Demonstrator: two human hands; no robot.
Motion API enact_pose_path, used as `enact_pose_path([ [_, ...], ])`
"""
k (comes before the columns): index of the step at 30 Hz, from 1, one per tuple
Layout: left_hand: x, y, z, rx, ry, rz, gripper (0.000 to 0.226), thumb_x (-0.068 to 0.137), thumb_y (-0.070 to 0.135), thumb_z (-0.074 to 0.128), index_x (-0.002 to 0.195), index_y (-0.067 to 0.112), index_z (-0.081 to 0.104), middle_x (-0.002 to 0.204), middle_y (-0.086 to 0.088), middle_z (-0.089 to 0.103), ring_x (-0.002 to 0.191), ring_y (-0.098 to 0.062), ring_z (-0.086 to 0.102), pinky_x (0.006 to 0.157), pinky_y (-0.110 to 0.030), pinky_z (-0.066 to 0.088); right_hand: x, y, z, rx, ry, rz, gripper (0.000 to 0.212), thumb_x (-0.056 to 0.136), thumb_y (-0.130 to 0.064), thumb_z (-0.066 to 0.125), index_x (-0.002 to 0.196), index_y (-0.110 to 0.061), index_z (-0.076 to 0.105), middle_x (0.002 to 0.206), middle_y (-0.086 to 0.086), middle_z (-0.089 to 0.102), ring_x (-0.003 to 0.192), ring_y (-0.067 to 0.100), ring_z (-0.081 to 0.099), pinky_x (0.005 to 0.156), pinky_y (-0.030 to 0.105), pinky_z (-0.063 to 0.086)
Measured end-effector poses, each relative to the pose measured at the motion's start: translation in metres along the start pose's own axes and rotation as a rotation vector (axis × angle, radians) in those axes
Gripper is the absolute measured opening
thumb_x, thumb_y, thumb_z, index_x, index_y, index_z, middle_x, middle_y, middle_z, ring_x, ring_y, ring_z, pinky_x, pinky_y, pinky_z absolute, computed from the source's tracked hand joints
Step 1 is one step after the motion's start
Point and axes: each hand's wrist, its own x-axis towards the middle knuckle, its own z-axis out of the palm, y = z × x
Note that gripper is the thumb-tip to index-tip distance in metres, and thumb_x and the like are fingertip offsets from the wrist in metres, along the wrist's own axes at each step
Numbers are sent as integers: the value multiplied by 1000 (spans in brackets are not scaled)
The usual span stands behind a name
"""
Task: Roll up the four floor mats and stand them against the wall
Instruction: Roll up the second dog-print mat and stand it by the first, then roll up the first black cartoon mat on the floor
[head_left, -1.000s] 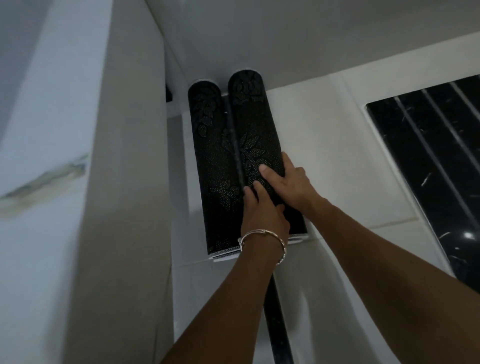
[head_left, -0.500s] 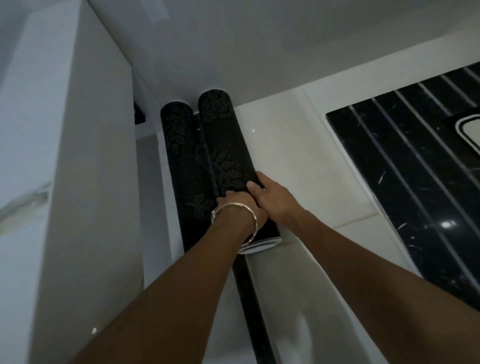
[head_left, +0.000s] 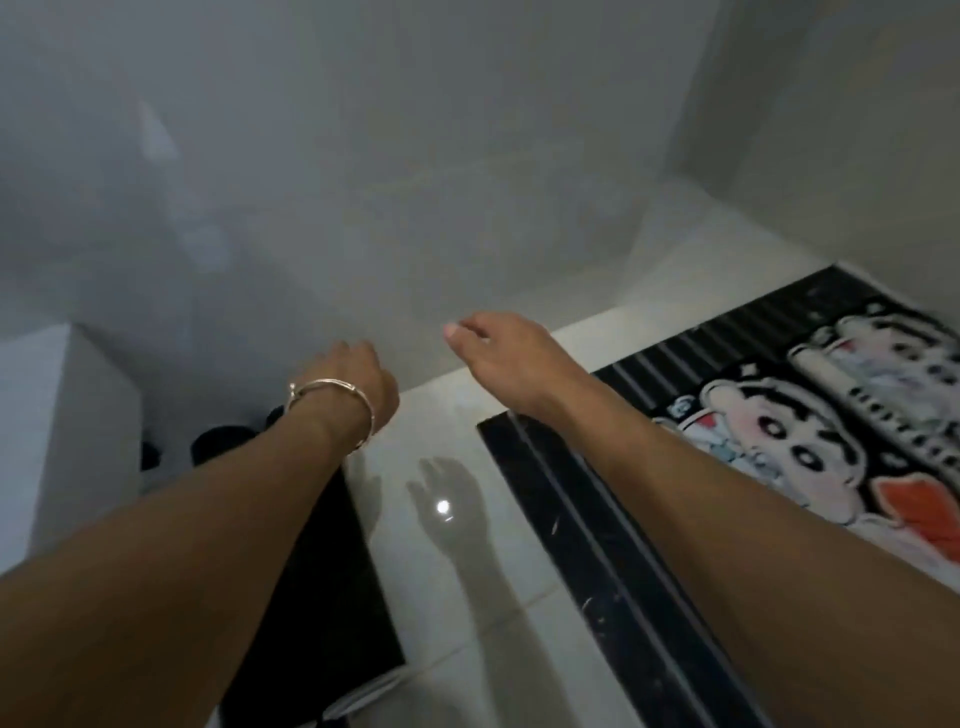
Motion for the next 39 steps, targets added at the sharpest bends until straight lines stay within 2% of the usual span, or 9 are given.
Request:
enact_pose_path([
  [5,-24,97,-95,-157,-9,93,42,98,32,35,124,3,49,128,-25,50,118,-41,48,98,-43,39,-49,-37,-143,-58,68,69,41,100,-40,36,114,-13,62,120,6,63,112,23,56,87,30,39],
  [8,-65,153,-156,-57,-52,301,42,97,35,35,126,7,46,127,-21,51,115,-39,51,95,-44,42,-110,-32,-200,-30,49,287,39,101,-42,33,109,-16,62,114,8,61,110,22,54,84,27,34],
  [11,-114,177,-225,32,-73,460,43,97,35,37,132,11,40,127,-17,50,115,-38,51,92,-44,43,-170,-54,-247,23,5,481,47,101,-44,30,122,-13,58,126,7,58,116,23,51,88,31,33],
  [14,-145,176,-296,97,-122,570,44,97,36,36,134,12,40,130,-15,49,117,-37,51,96,-45,44,-208,-104,-290,27,-16,524,46,100,-46,30,117,-15,59,121,6,60,111,21,54,90,34,38],
  [18,-176,163,-407,117,-225,660,49,97,38,37,141,17,37,138,-12,45,126,-33,45,104,-43,39,-239,-186,-360,-21,-76,520,46,100,-46,32,124,-15,57,130,7,57,120,24,51,98,36,38],
  [22,-196,154,-566,59,-169,743,48,98,38,40,143,21,38,145,-7,44,133,-28,40,112,-34,30,-265,-286,-471,-159,-54,532,50,99,-49,31,134,-17,49,137,7,52,126,24,48,103,38,36],
  [26,-237,123,-686,24,-147,812,45,98,34,43,141,20,42,142,-5,48,132,-25,43,110,-27,30,-308,-371,-543,-334,-48,568,52,99,-52,30,130,-16,52,136,10,53,123,26,49,101,37,38],
  [33,-281,107,-803,57,23,869,46,98,40,40,141,23,42,140,-5,50,132,-25,42,109,-30,32,-337,-491,-628,-434,136,499,54,99,-50,30,132,-12,51,135,12,53,123,28,50,103,41,40],
  [39,-310,119,-849,63,122,913,46,98,41,40,140,22,43,138,-5,52,130,-26,45,105,-30,34,-361,-516,-655,-496,194,480,52,99,-49,33,128,-12,53,132,15,55,121,30,51,100,41,42],
])
